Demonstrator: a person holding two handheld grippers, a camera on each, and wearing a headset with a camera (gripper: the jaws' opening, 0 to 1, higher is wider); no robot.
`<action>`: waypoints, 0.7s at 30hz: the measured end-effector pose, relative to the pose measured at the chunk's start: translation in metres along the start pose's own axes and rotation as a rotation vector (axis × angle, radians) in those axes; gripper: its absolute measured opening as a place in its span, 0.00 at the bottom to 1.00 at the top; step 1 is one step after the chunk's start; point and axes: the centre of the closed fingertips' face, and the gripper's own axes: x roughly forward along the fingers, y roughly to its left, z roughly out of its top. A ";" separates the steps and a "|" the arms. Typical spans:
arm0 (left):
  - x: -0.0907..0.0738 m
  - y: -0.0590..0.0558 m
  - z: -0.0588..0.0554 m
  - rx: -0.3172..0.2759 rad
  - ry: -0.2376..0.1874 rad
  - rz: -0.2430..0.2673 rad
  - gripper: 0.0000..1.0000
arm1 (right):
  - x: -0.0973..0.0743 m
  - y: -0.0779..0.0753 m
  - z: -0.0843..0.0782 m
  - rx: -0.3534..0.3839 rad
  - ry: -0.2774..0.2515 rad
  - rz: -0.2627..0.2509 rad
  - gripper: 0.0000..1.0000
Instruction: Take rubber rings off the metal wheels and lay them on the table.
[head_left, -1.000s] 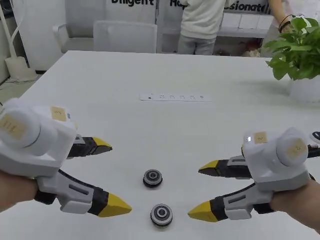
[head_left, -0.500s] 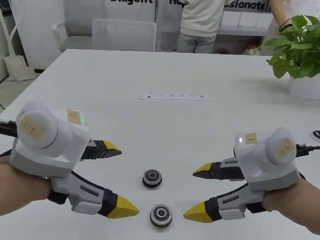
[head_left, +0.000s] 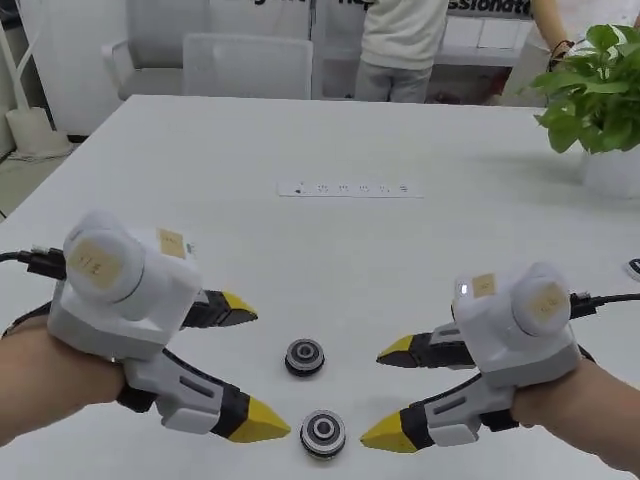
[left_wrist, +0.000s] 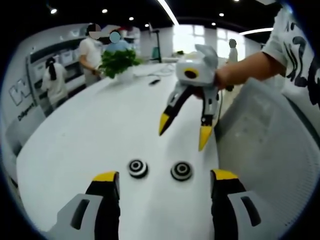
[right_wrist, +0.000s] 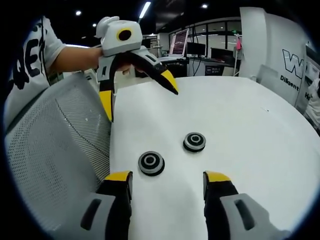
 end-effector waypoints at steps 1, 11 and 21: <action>0.001 0.000 0.000 0.001 0.001 -0.003 0.75 | 0.001 0.000 -0.001 -0.001 0.001 0.004 0.53; 0.012 -0.005 -0.002 0.005 0.014 -0.032 0.73 | 0.008 0.005 -0.005 -0.019 0.018 0.028 0.50; 0.022 -0.007 -0.006 0.004 0.028 -0.054 0.69 | 0.013 0.008 -0.010 -0.025 0.033 0.045 0.47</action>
